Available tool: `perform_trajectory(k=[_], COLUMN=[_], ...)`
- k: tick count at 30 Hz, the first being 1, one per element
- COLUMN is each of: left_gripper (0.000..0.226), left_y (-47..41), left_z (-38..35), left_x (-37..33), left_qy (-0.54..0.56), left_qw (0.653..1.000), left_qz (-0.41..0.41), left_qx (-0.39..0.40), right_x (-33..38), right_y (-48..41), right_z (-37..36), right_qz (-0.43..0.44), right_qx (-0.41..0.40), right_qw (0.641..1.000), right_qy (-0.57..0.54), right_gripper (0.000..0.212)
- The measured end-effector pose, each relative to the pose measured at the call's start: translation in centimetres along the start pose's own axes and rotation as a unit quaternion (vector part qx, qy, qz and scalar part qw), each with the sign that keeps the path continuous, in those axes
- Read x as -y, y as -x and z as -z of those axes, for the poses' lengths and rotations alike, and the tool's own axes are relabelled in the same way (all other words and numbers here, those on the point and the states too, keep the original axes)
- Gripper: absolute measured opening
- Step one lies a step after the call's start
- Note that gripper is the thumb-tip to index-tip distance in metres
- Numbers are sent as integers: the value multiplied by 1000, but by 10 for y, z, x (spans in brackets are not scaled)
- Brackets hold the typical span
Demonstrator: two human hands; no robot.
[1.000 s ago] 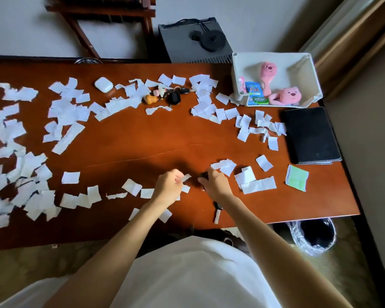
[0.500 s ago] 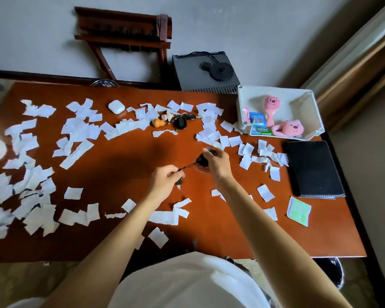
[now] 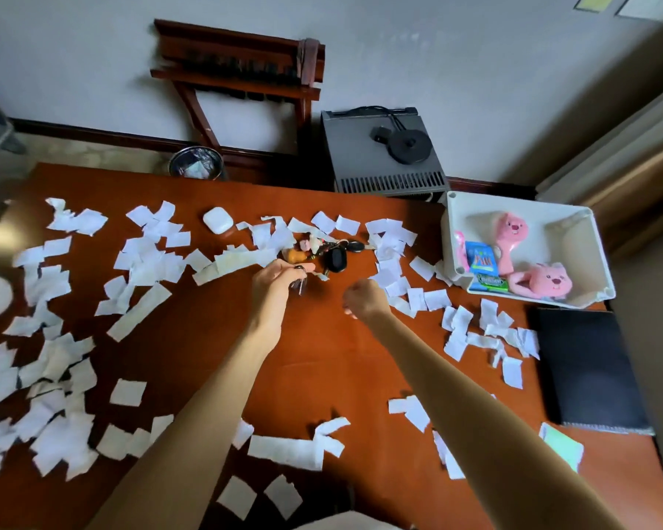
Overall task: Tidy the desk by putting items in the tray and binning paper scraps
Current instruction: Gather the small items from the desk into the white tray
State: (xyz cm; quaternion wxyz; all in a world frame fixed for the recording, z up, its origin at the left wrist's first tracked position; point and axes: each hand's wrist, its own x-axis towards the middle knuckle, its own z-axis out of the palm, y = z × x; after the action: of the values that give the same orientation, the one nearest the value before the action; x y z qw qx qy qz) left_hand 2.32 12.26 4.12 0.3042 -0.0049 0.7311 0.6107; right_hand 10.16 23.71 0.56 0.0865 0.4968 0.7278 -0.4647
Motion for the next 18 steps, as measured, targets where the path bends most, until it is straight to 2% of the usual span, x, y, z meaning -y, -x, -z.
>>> perform_trajectory(k=[3, 6, 9, 14, 18], left_gripper=[11, 18, 23, 19, 17], left_y=[-34, -59, -81, -99, -96], left_z=[-4, -5, -4, -11, -15], left_x=[-9, -13, -15, -12, -8], left_qy=[-26, 3, -12, -28, -51], left_qw=[997, 998, 998, 999, 998], left_qz=[50, 35, 35, 37, 32], left_qx=[-54, -43, -45, -29, -22], right_x=[18, 32, 35, 31, 29], right_y=[-29, -63, -87, -104, -99], right_z=[5, 12, 13, 10, 13], right_qz=[59, 97, 108, 138, 164], right_qx=[-59, -90, -81, -77, -79], right_qw=[995, 987, 981, 957, 964], right_qy=[51, 87, 137, 244, 193], right_gripper=[28, 37, 44, 26, 17])
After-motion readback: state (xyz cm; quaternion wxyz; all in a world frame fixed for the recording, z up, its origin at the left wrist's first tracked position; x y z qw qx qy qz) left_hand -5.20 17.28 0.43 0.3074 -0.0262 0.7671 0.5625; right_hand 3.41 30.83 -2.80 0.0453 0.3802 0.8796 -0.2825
